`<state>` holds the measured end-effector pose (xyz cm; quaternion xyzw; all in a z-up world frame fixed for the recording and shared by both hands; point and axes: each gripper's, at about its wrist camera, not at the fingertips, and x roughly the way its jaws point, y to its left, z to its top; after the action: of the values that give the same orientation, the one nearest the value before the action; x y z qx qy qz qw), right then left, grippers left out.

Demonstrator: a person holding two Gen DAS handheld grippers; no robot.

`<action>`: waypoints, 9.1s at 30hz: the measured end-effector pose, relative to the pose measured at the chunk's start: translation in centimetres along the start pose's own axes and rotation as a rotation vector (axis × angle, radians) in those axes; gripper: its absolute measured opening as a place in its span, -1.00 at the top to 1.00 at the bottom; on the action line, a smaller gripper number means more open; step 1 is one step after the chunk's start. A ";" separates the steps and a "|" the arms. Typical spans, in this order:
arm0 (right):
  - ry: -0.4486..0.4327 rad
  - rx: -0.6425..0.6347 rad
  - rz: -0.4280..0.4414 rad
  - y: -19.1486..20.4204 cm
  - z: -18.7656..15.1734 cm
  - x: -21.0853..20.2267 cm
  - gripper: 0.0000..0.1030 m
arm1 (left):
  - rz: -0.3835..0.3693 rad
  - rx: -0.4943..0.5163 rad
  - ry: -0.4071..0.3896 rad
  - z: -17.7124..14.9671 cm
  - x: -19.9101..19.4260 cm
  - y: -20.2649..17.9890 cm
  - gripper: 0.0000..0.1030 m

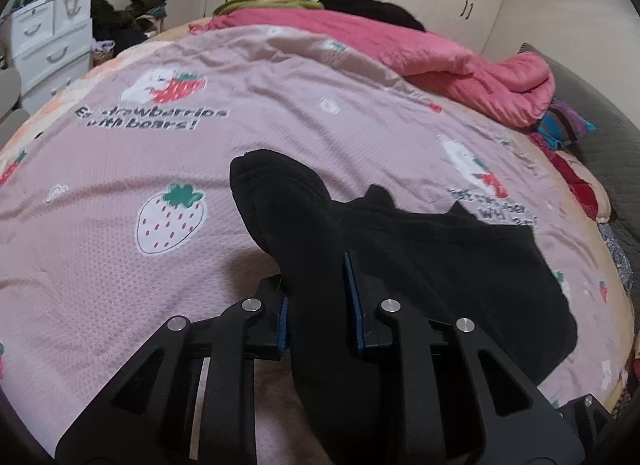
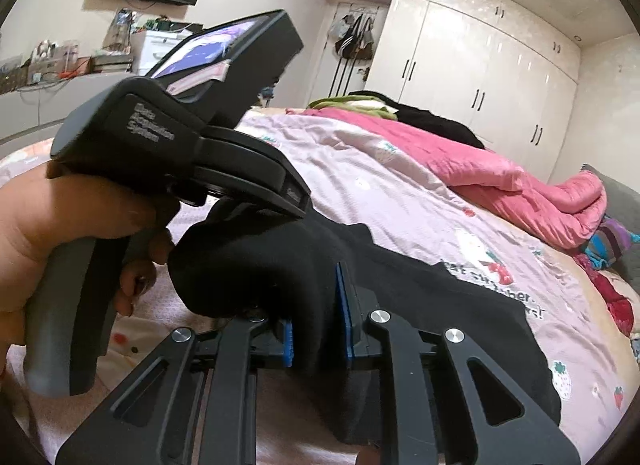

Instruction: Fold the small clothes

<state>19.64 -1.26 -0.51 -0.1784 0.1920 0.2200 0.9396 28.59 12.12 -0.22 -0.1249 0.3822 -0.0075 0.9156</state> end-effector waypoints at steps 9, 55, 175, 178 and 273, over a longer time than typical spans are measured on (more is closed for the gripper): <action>-0.046 0.108 -0.049 -3.4 -0.5 -2.6 0.72 | -0.039 0.029 -0.063 0.6 -2.7 -4.4 0.72; 0.218 0.892 0.185 -20.4 -13.7 -2.8 0.14 | -0.144 0.150 0.071 0.6 1.9 -18.3 -0.12; 0.146 0.612 -0.227 -14.9 -17.4 -19.0 -0.91 | -0.110 0.233 -0.064 -17.8 -9.4 -10.9 -0.82; 0.164 0.592 -0.232 -14.7 -17.7 -18.5 -0.91 | -0.079 0.242 -0.044 -18.1 -8.4 -10.8 -0.82; 0.181 0.512 -0.270 -14.3 -17.7 -17.7 -0.92 | -0.027 0.287 -0.061 -18.2 -8.9 -11.3 -0.82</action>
<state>6.82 -26.79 -4.41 0.0214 0.2986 0.0209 0.9539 10.49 -1.90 -3.66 0.0020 0.3473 -0.0704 0.9351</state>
